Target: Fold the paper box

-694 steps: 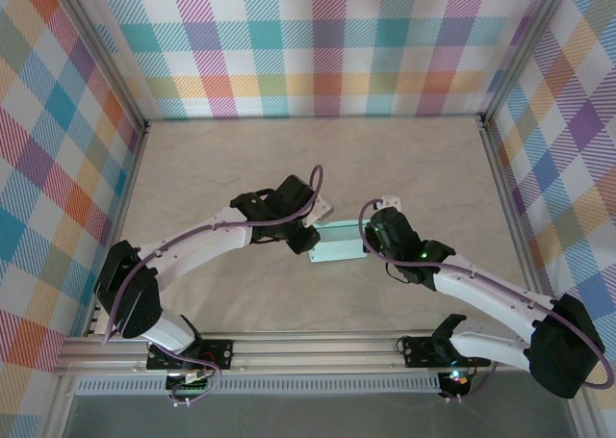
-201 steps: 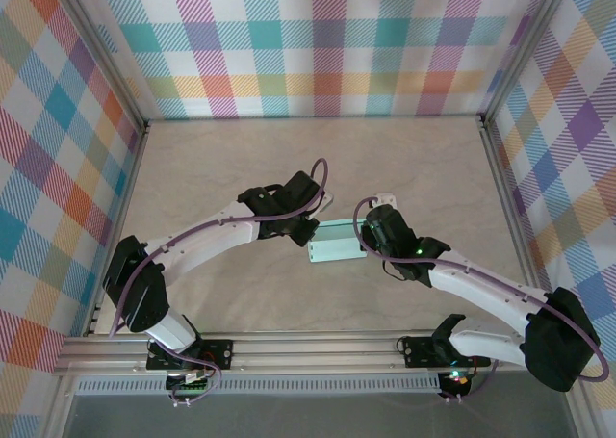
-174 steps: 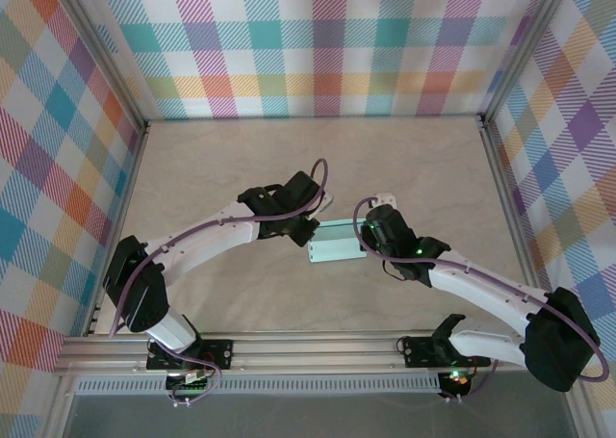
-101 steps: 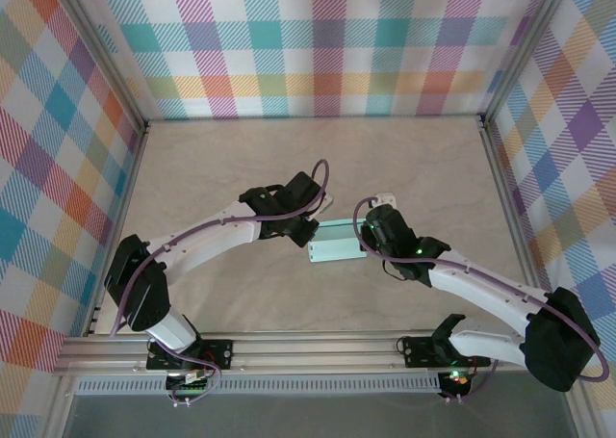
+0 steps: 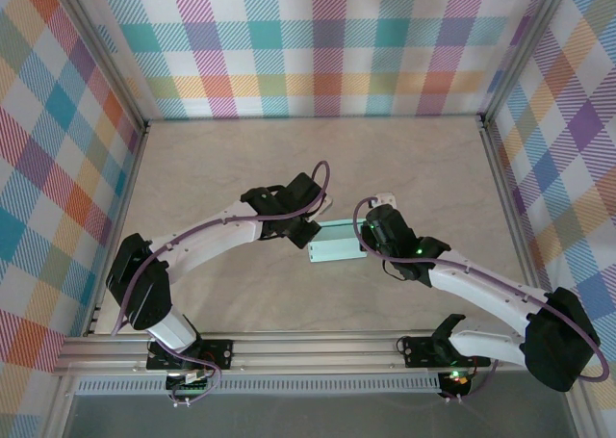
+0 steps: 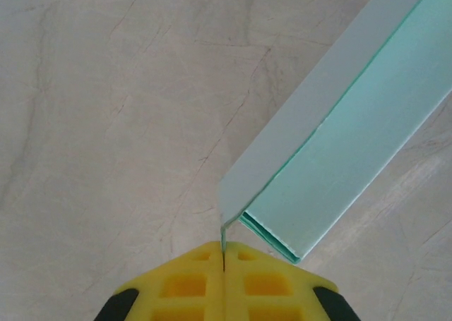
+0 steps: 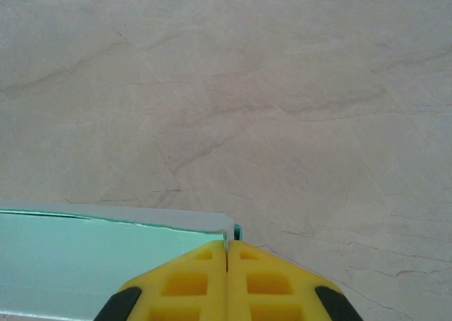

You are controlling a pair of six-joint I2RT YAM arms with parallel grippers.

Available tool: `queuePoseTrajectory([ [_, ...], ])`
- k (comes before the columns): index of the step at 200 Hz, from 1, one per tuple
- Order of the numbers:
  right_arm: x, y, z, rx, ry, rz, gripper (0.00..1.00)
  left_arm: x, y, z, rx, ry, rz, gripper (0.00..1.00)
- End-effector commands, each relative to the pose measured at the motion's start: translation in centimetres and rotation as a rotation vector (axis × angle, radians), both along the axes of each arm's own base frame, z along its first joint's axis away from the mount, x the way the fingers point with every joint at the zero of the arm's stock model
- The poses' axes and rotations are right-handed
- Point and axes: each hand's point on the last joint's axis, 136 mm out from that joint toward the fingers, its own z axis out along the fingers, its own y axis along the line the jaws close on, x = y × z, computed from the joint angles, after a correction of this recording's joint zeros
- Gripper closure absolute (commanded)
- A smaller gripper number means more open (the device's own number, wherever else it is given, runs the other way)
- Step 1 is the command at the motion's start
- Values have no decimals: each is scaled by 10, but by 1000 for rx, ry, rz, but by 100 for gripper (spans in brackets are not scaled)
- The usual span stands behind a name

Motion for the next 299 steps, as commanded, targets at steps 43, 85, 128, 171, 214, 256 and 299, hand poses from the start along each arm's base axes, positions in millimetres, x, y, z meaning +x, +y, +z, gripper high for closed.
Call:
queuePoseTrajectory([
  [43,-8,6,-10,-15,57,43,97,-2,-14,11,-81,36,44,100],
  [85,-9,9,-9,-26,55,51,97,-1,-31,14,-169,109,132,100],
  [128,-9,8,-6,-53,39,53,97,6,-38,17,-223,147,227,100],
  [171,-9,10,-1,-79,16,58,97,11,-46,16,-292,197,296,100],
  [214,-9,10,3,-116,-7,60,97,18,-50,20,-359,236,368,100],
  [256,-7,12,2,-122,-10,62,97,25,-53,19,-385,260,428,100],
  [299,-5,15,0,-122,-10,63,97,28,-60,20,-409,276,433,100],
])
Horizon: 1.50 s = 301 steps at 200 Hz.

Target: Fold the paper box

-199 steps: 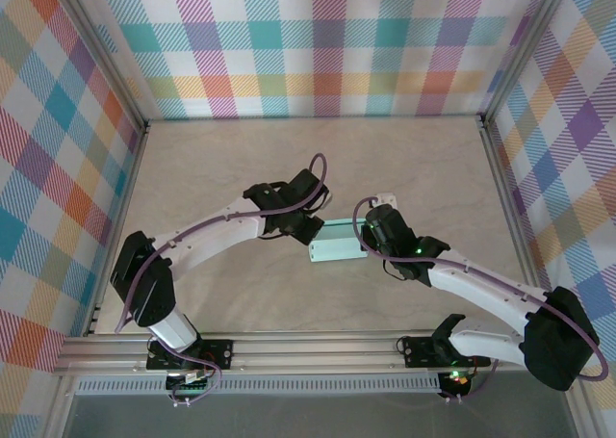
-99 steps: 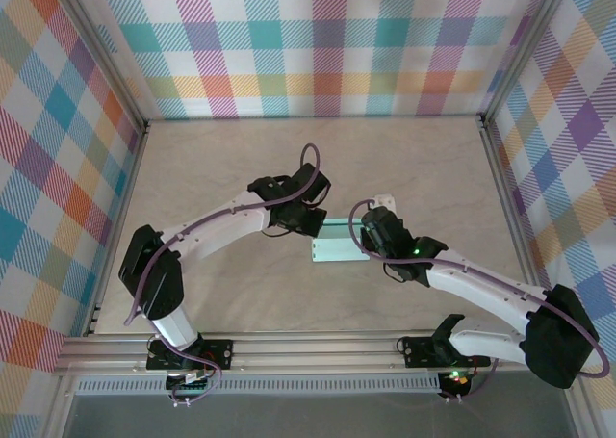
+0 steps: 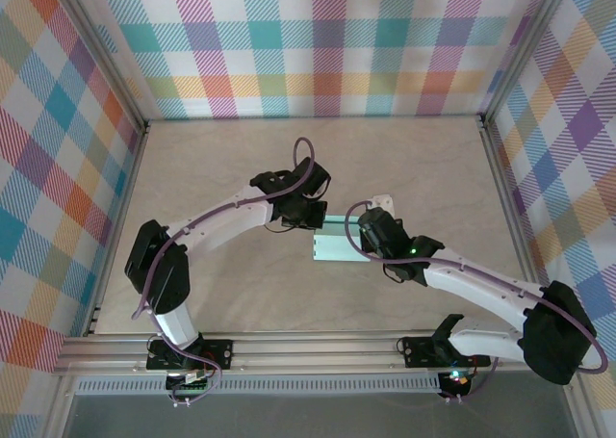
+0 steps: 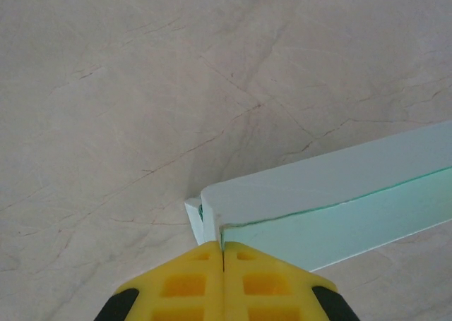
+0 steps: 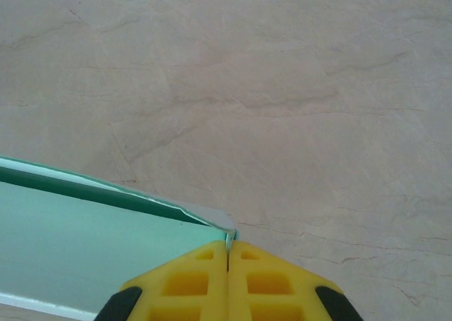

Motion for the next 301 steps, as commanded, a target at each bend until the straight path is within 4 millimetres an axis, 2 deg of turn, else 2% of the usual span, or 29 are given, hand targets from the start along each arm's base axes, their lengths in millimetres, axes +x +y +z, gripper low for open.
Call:
queuePoseTrajectory([
  [1,-3,25,4,36,15,91,97,5,-35,21,-154,-9,-34,100],
  [62,-1,24,7,29,-15,88,97,-1,-51,31,-251,43,-41,100],
  [128,-1,27,15,49,-82,103,98,9,-46,40,-270,21,-1,100],
  [179,-2,22,15,98,-107,76,98,3,-40,30,-257,3,-36,100],
  [254,-5,17,18,164,-141,46,96,-12,-39,36,-280,-118,-129,100],
  [301,-8,14,14,200,-148,31,97,-20,-36,25,-258,-139,-148,100],
])
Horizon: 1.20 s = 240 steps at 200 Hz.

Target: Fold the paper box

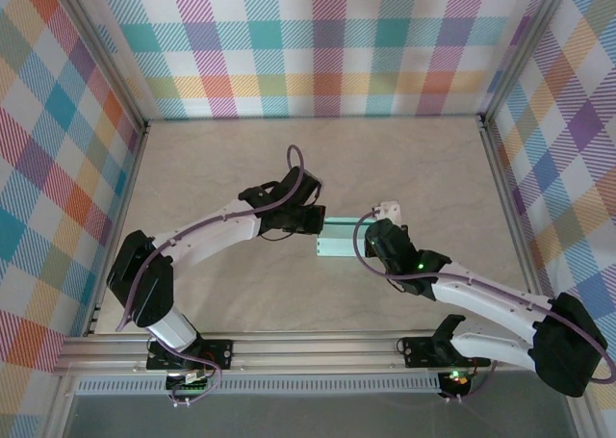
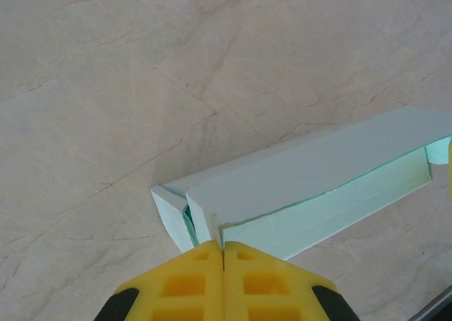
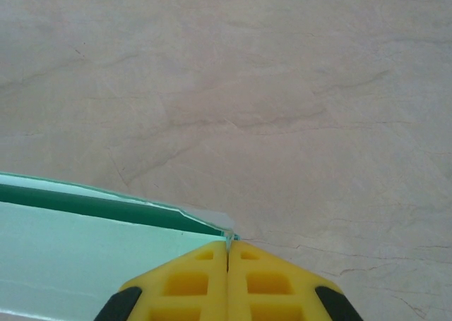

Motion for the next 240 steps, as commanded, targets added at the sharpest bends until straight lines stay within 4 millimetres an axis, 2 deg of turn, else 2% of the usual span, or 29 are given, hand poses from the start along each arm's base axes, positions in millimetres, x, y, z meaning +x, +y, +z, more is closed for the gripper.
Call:
queuePoseTrajectory([
  [1,-4,22,11,120,-29,66,97,-9,-27,22,-103,-75,-97,100],
  [89,-12,14,-1,160,-27,54,97,-22,-18,4,-33,-88,-113,100],
  [132,-12,15,6,167,-37,61,97,-21,-16,0,-38,-65,-65,100],
  [175,-13,15,5,167,-33,65,97,-22,-18,-2,-50,-57,-63,100],
  [240,-16,13,-9,168,-24,68,97,-28,-10,-25,-35,-44,-50,100],
])
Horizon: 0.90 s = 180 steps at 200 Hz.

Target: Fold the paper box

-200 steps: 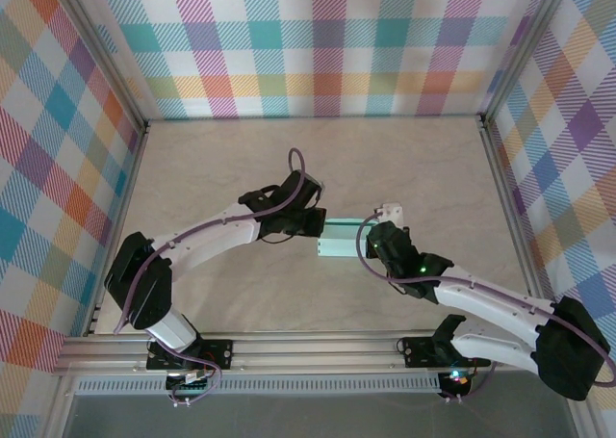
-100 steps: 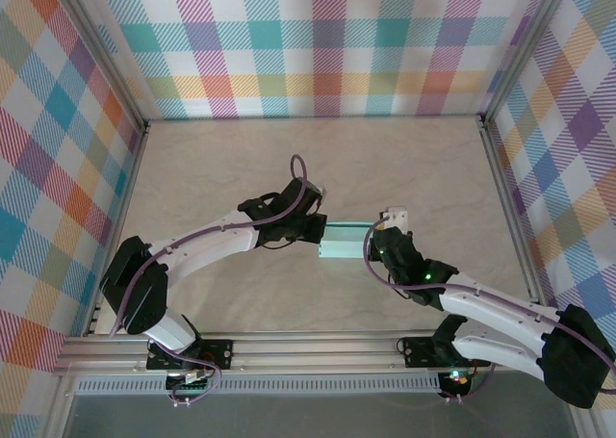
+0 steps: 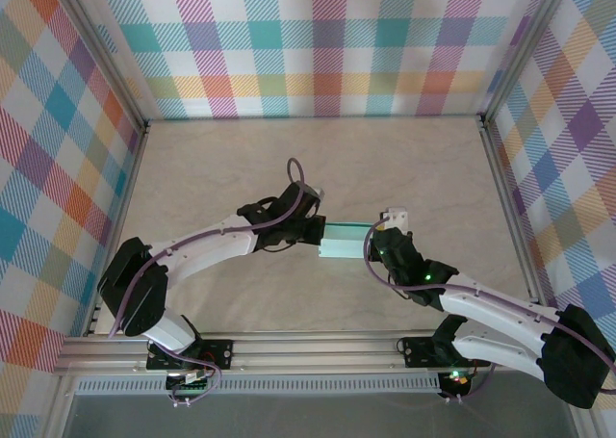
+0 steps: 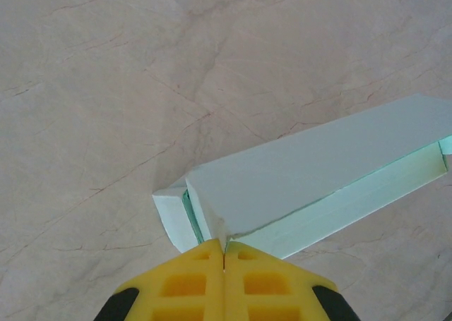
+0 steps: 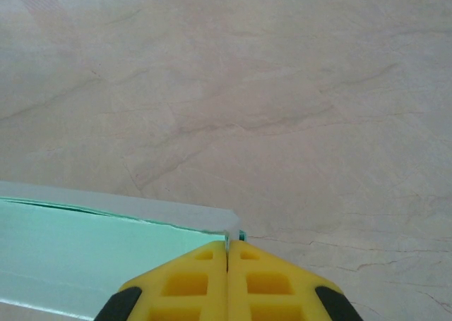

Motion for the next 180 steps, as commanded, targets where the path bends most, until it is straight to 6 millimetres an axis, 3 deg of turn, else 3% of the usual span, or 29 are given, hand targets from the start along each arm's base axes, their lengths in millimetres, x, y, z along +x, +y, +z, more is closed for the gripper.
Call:
queuePoseTrajectory([
  [1,-8,18,-5,62,13,82,97,-18,-7,-14,-7,43,-43,100],
  [51,-13,14,-18,53,20,90,97,-21,-4,-17,5,37,-45,100],
  [81,-12,20,0,68,-7,122,93,-20,-3,-16,8,35,-45,100],
  [91,-12,23,10,85,-14,134,84,-19,-3,-16,13,32,-44,100],
  [112,-11,30,43,134,-32,151,40,-19,0,-16,35,26,-45,100],
  [128,-10,31,62,161,-48,146,19,-19,1,-17,41,24,-42,100],
  [158,-2,17,80,230,7,33,12,-19,1,-18,39,24,-45,100],
  [180,6,8,78,312,127,-39,12,-19,-1,-18,35,24,-47,100],
])
